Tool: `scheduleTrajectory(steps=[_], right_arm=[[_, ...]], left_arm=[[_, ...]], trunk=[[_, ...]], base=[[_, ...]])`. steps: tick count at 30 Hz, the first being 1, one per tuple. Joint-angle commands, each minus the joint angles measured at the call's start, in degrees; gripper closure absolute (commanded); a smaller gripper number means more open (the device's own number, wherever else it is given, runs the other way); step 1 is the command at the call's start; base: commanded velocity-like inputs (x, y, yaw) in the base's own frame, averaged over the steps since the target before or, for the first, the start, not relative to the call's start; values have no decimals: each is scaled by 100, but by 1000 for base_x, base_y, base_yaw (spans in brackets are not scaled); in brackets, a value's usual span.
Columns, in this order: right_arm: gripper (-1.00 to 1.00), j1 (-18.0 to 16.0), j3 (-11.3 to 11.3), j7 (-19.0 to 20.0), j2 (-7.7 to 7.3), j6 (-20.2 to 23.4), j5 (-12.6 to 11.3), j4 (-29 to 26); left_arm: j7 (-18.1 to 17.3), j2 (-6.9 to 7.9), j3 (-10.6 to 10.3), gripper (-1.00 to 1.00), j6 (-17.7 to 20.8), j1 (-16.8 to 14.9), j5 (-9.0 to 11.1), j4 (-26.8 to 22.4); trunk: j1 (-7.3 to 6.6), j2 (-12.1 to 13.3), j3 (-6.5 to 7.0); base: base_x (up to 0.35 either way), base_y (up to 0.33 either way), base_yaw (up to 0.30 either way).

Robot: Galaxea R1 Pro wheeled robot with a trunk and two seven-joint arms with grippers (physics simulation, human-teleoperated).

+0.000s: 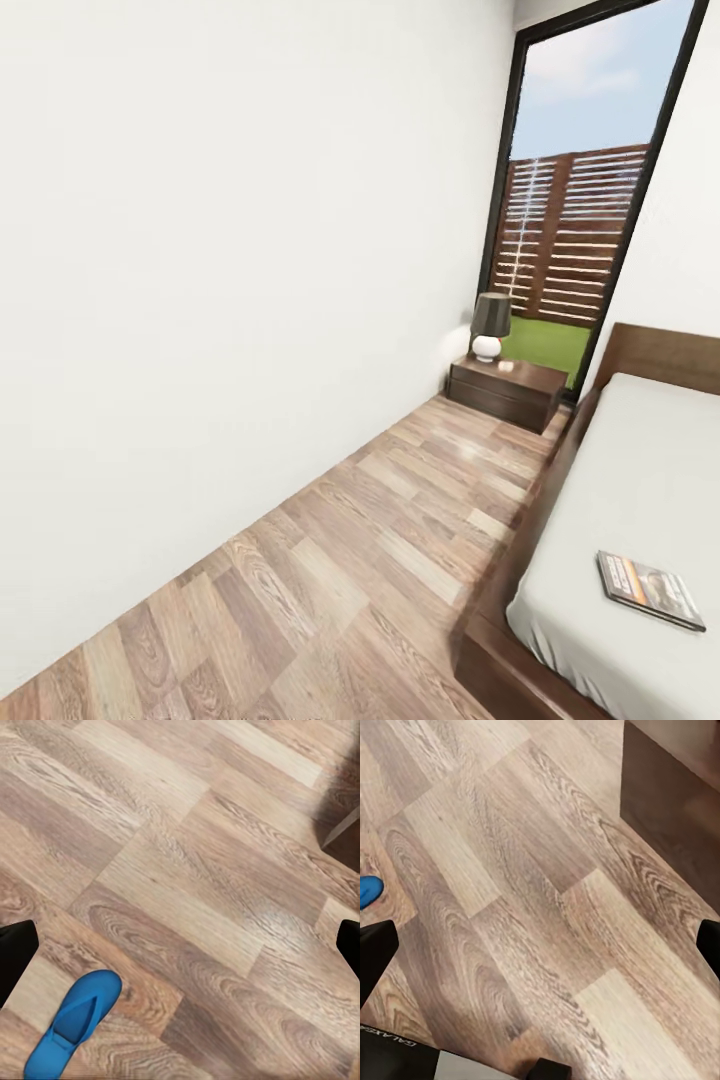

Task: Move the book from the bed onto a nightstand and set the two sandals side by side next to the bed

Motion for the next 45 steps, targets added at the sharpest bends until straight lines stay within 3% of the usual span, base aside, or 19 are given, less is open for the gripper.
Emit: scheduleTrajectory(steps=[1,35,45], right_arm=[[-100,3,-16,43,2,15,-45,-6],[-100,3,-16,43,3,15,-45,-6],[-100,3,-16,43,2,17,-45,-6]], left_arm=[[-41,-3,18,-100,-8,-4,6,5],[-41,-3,16,-100,-7,-4,12,5],[-41,-62,17,-100,-4,-4,13,5]], trunk=[[0,-3,-5],[0,-3,-5],[0,-3,-5]], base=[[0,-11,293],[0,-1,293],[75,-201,293]])
